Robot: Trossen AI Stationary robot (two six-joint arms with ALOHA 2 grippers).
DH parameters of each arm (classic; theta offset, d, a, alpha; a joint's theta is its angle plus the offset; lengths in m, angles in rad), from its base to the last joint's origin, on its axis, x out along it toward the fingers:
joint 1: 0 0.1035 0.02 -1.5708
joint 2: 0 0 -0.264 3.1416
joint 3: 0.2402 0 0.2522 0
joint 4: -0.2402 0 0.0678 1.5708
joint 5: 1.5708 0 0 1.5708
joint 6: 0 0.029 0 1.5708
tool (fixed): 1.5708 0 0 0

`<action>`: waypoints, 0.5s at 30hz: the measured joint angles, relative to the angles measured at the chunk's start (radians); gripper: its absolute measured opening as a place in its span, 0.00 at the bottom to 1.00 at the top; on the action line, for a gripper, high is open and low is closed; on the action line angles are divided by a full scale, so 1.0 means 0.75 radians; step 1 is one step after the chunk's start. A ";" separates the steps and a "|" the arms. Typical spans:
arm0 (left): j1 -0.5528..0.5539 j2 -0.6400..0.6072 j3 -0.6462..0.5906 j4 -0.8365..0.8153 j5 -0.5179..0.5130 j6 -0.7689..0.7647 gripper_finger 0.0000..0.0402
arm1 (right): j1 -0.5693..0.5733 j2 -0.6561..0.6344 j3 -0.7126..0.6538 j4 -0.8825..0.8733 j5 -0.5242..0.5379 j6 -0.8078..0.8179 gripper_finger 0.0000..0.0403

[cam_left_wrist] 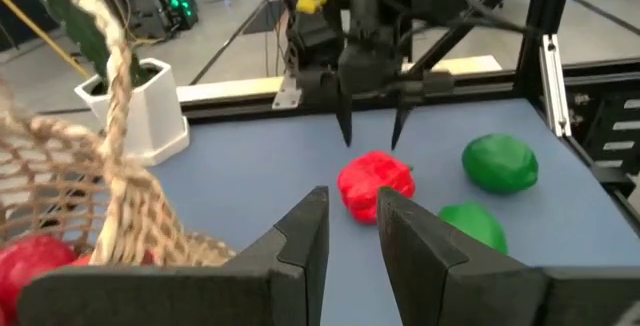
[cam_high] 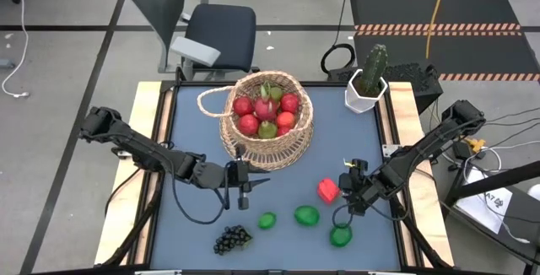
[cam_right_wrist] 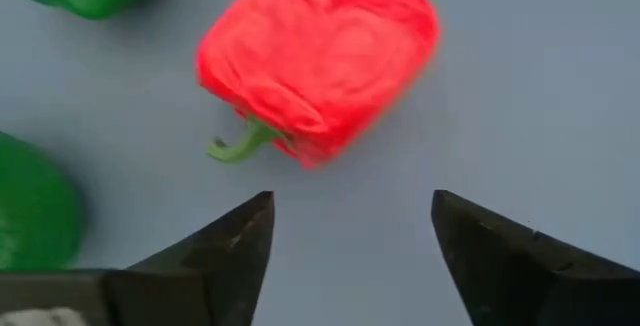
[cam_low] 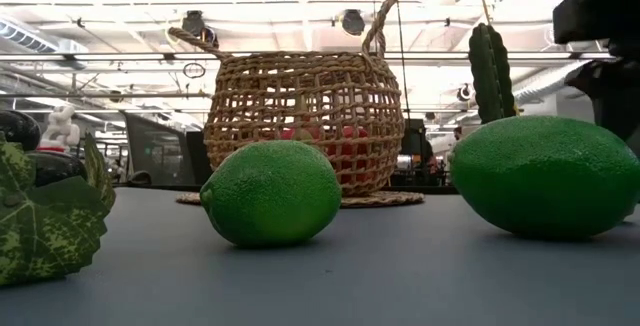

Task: Build produce basket
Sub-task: Put the bell pepper into the basket

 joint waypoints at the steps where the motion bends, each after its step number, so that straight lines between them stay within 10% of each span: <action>1: 0.000 0.014 0.013 0.004 0.003 0.013 0.22 | 0.000 0.000 -0.014 0.038 -0.002 -0.003 0.63; 15: 0.043 0.307 0.279 -0.010 0.190 0.055 0.22 | -0.150 0.001 -0.134 0.656 -0.062 -0.305 0.36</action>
